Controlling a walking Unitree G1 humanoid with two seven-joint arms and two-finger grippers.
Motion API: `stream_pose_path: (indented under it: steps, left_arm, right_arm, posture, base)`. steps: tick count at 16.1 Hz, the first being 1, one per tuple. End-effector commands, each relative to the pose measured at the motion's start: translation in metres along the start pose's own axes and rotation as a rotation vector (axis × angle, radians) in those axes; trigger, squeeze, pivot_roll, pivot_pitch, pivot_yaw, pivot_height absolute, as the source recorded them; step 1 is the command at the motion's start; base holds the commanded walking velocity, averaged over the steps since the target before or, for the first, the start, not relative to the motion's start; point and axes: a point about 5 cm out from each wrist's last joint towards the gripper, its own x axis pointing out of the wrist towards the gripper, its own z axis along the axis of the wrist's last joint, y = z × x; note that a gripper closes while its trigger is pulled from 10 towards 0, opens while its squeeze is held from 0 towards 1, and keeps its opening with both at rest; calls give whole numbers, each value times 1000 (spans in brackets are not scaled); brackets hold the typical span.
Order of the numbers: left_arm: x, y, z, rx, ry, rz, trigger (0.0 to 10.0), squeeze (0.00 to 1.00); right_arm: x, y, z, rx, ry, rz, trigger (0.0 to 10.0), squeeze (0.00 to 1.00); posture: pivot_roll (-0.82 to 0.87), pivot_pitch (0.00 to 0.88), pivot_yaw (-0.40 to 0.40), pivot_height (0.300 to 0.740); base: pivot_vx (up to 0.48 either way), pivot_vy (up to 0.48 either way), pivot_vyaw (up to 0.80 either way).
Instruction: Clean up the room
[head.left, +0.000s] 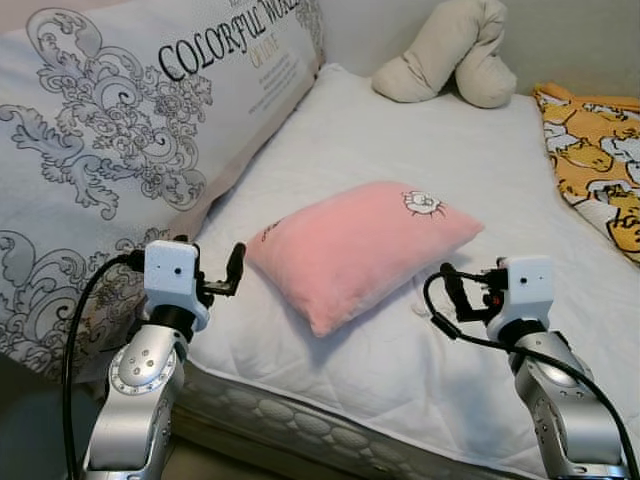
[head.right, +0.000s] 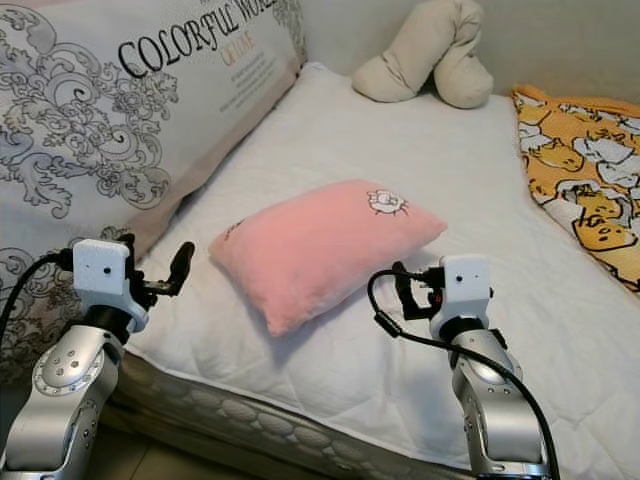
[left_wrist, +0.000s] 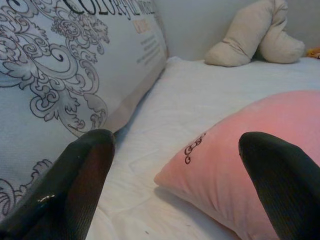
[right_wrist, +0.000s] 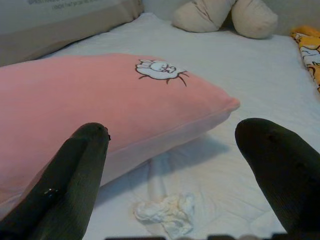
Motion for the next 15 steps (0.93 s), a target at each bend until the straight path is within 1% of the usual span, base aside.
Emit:
stream_pose_path:
  steps: [1,2,4,7,11,13,14,15]
  left_arm:
    - [0,-2,1,5,7,-18,10000,0]
    - [0,-2,0,5,11,-18,10000,0]
    - [0,-2,0,0,13,-17,10000,0]
    - [-1,-2,-2,-7,24,-18,10000,0]
    - [-3,-3,-2,-4,21,-23,10000,0]
    - [-7,-4,-5,-21,34,-36,10000,0]
    - [-11,-14,-10,-53,53,-139,10000,0]
    - [-12,-18,-8,-43,34,-189,10000,0]
  right_arm:
    - [0,-1,-1,3,14,-5,10000,0]
    - [0,-1,-1,2,16,-4,10000,0]
    - [0,0,-3,31,30,3,10000,0]
    - [-1,1,-7,-4,68,3,10000,0]
    - [-4,1,-8,1,70,12,10000,0]
    - [-7,0,-11,16,84,-7,10000,0]
    - [-6,-5,-18,-2,135,-44,10000,0]
    - [-1,-7,-22,-12,150,-58,10000,0]
  posture:
    - [-72,0,8,740]
    - [-72,0,7,740]
    - [-70,0,6,740]
    - [-70,2,2,740]
    - [-71,0,-1,740]
    - [-81,0,1,740]
    - [-79,3,-10,740]
    - [-80,15,-8,740]
  base:
    - [0,0,0]
    - [0,0,0]
    - [0,0,0]
    - [0,0,0]
    - [0,0,0]
    - [0,0,0]
    - [0,0,0]
    - [0,0,0]
